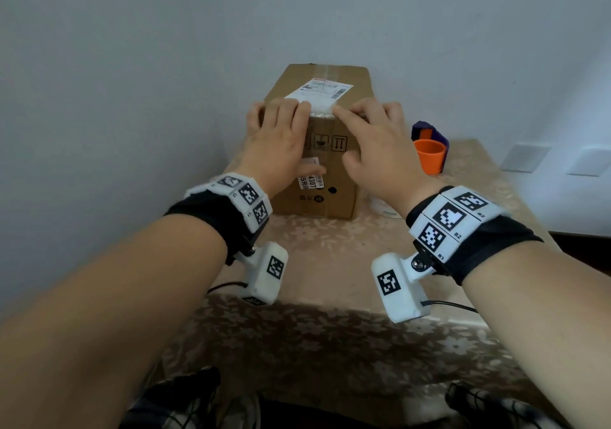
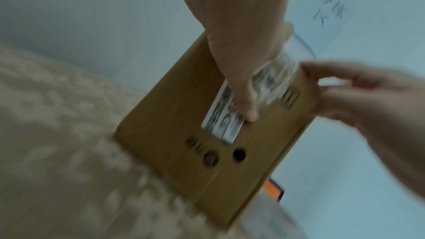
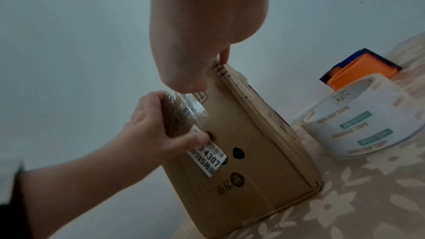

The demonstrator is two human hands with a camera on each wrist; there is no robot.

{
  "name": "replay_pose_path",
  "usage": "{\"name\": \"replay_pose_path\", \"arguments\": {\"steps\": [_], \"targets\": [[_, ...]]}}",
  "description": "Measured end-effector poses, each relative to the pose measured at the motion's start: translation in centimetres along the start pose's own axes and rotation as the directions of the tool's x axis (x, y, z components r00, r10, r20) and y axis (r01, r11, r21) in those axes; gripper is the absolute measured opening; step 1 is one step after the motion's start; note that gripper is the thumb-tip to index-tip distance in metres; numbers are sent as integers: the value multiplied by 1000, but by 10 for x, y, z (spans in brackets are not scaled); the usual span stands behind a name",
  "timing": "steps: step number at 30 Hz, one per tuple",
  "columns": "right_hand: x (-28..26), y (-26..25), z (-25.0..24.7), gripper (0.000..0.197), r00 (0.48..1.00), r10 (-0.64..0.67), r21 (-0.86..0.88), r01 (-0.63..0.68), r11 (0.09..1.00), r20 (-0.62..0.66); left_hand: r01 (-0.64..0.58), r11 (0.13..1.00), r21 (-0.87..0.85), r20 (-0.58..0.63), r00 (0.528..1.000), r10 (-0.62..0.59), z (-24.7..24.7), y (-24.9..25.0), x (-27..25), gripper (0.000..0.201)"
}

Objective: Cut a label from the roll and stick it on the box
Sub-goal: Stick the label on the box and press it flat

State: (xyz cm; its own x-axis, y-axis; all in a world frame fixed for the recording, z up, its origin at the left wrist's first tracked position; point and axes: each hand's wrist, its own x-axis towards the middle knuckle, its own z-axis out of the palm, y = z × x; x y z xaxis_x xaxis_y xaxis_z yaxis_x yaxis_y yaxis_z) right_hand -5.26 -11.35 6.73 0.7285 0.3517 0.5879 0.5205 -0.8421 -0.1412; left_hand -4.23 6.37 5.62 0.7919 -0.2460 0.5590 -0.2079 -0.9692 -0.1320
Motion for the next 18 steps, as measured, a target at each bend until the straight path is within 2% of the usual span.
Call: {"name": "replay_pose_path", "arguments": {"steps": [3,6,10,13,18], "targets": [[5,2,-5,54,1000,12,38,-13,999,28,-67,994,-90,-69,996,61,-19,-13,21,63],[7,1,-5,52,999,32,84,-35,996,38,-136,959,-250,-62,990,124,-17,-23,33,56],[7,1,-4,50,999,38,112,-42,993,34,-114,905,-410,-114,991,73,-11,-25,30,49],[6,2,-3,51,999,42,120,-43,992,14,-87,941,-328,-112,992,53,-9,-20,22,55],[3,0,1,52,998,56,89,-55,994,-1,-19,997,-72,-82,997,13,15,-1,-6,88]]}}
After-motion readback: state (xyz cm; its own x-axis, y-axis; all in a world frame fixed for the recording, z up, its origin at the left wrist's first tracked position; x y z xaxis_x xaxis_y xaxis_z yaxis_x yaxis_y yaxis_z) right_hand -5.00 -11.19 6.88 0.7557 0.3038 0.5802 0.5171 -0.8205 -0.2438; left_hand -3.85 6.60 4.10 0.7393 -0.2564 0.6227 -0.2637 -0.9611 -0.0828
